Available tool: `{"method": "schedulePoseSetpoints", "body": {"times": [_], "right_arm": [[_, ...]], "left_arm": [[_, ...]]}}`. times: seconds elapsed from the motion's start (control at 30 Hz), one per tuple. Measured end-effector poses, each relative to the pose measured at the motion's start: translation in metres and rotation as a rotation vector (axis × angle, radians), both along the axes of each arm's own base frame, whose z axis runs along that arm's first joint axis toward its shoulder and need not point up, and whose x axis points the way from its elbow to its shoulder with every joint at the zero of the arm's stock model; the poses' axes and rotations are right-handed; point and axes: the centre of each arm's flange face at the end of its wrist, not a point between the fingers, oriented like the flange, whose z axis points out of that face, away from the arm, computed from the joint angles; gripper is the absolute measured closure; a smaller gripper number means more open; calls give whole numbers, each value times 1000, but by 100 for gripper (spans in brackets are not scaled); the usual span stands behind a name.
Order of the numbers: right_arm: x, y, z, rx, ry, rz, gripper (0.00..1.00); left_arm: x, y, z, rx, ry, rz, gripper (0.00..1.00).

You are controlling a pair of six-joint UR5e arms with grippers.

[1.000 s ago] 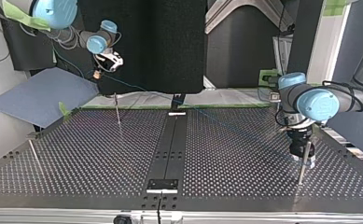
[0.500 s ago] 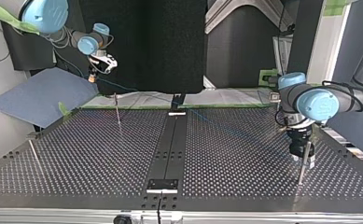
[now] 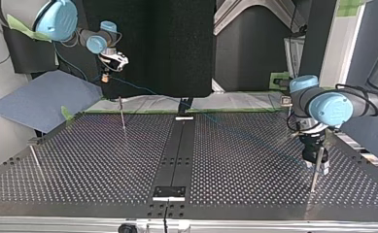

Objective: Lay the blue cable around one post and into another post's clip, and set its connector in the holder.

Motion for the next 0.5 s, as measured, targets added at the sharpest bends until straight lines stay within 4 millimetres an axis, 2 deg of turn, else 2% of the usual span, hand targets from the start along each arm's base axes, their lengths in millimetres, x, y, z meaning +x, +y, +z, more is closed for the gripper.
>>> {"method": "schedulePoseSetpoints", "body": {"times": [0.5], "right_arm": [[11, -1, -1, -14, -96, 102, 100]], "left_arm": [[0, 0, 0, 1, 0, 0, 1]]}}
